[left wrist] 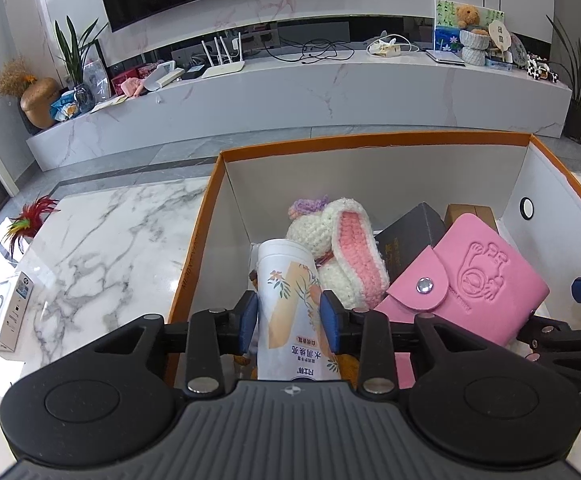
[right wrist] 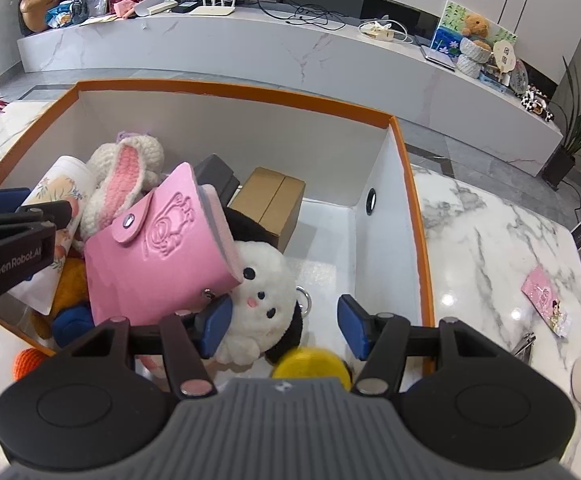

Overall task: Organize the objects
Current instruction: 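Lower the Vaseline bottle into the box with the left tool while the right tool lowers the tape measure inside, then open both tools to release the bottle and tape measure, then lift out, then move the left tool to the orange crocheted ball while the right tool approaches the photo card box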

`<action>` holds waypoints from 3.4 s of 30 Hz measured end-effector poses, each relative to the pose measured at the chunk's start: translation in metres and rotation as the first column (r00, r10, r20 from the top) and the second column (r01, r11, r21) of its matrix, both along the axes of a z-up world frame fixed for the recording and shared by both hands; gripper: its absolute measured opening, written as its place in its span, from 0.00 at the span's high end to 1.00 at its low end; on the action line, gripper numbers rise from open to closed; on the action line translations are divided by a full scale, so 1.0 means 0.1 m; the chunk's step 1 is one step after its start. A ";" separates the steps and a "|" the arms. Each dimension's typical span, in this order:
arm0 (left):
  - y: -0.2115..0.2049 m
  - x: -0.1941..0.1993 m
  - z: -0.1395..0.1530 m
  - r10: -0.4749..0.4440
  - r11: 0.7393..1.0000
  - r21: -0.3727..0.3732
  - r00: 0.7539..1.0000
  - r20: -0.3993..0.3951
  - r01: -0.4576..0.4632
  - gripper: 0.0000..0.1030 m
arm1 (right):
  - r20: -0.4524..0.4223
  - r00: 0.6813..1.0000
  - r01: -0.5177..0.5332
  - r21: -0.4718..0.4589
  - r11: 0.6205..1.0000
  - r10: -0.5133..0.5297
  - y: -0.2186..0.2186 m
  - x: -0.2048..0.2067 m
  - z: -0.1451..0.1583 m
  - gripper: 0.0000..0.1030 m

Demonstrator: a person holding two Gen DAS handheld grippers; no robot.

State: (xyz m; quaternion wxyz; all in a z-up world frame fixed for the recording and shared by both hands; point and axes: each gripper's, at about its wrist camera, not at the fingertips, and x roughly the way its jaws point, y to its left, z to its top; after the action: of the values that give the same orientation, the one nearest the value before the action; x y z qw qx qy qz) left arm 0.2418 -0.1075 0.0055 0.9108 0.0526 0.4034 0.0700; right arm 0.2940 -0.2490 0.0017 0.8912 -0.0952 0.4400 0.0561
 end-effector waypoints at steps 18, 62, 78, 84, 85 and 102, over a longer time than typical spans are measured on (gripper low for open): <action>-0.07 0.00 -0.05 -0.018 0.999 0.031 1.000 -0.021 0.019 0.49 | 0.021 0.999 0.030 -0.042 0.999 -0.029 0.02 -0.01 0.00 0.26; -0.11 -0.13 0.01 -0.019 1.000 0.012 1.000 0.015 0.019 0.32 | 0.073 0.997 0.010 0.023 1.000 -0.012 0.00 -0.15 0.22 0.05; -0.09 -0.36 0.19 -0.019 1.000 0.016 0.998 0.055 0.018 0.31 | 0.131 0.991 0.023 0.062 0.998 -0.031 0.02 -0.45 0.34 0.04; -0.07 -0.52 0.26 -0.040 0.999 0.019 0.997 0.067 0.039 0.30 | 0.145 0.989 0.014 0.059 0.998 -0.022 0.02 -0.59 0.39 0.03; -0.07 -0.54 0.26 -0.042 0.999 0.021 0.997 0.068 0.041 0.30 | 0.146 0.989 0.013 0.057 0.998 -0.021 0.02 -0.62 0.39 0.03; 0.14 -1.17 0.45 -0.101 0.995 -0.010 0.987 0.127 0.103 0.30 | 0.156 0.986 -0.075 0.102 0.992 0.058 0.10 -1.15 0.51 0.03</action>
State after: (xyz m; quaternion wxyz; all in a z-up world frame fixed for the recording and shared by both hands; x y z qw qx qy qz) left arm 0.1251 -0.0937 0.0505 0.9374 0.0612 0.3420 0.0231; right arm 0.1790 -0.2389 0.0531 0.9238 -0.0656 0.3633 0.1019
